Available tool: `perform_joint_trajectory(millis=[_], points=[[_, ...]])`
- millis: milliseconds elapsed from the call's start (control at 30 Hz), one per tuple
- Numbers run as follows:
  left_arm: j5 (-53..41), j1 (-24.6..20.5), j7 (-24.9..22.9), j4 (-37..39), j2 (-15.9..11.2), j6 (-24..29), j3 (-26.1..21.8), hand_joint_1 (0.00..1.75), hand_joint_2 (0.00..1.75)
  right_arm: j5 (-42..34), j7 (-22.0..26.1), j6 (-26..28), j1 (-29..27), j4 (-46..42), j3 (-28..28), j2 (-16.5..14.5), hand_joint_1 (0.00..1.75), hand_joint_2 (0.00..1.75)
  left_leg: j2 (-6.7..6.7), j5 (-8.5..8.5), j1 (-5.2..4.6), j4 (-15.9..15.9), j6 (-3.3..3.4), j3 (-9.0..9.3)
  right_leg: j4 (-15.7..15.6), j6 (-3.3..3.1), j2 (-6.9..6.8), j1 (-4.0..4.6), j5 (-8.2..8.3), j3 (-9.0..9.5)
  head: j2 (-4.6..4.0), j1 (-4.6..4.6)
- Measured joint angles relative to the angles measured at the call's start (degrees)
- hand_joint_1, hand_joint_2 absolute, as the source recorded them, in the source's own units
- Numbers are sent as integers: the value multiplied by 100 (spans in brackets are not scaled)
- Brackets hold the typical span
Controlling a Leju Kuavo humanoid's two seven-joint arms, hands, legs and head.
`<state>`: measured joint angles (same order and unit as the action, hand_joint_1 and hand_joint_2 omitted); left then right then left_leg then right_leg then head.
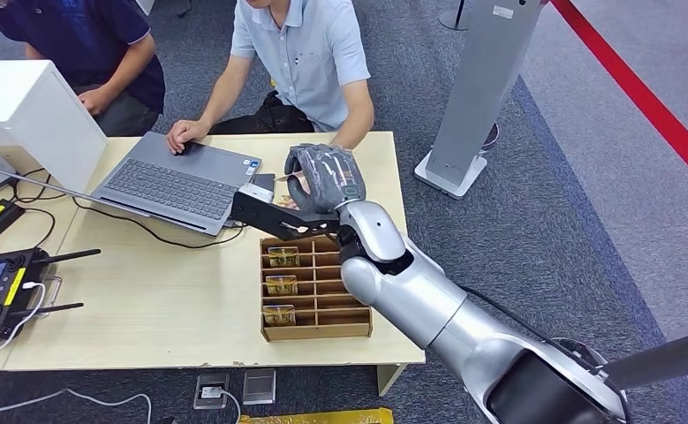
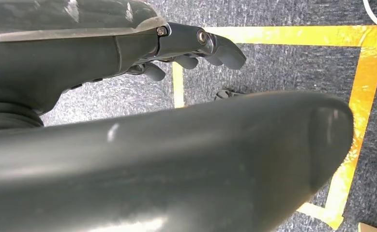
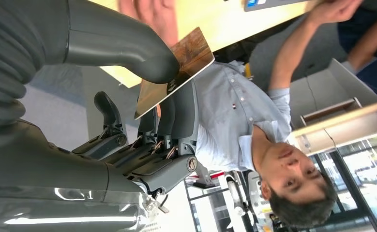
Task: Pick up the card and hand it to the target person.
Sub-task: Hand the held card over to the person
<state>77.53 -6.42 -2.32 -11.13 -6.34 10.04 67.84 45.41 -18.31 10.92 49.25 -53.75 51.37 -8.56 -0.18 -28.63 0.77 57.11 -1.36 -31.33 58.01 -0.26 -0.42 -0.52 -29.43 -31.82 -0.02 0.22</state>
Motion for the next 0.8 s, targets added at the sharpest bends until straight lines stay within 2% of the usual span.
perform_joint_trajectory(millis=[200,367,500,800], points=[[61,1,-100,0,-2,6,0,0,0,2,-1,-254,542,1062,153,-367,134,175,0,0,0,0,0,-1,-1,0,0,0,0,-3,0,-2],[134,5,-120,0,-4,21,1,0,0,2,-50,-331,753,1650,261,-531,134,175,1,0,0,0,0,1,-2,0,0,0,0,-2,0,-1],[161,7,-119,0,-9,14,2,0,0,-20,-68,-338,841,1983,336,-608,0,175,1,0,0,1,0,2,-2,0,1,0,0,-3,0,-1],[173,9,-3,0,-19,-38,2,0,0,-130,-64,-283,974,2383,449,-647,0,175,2,0,0,1,0,2,-2,0,1,0,0,-3,0,-2]])
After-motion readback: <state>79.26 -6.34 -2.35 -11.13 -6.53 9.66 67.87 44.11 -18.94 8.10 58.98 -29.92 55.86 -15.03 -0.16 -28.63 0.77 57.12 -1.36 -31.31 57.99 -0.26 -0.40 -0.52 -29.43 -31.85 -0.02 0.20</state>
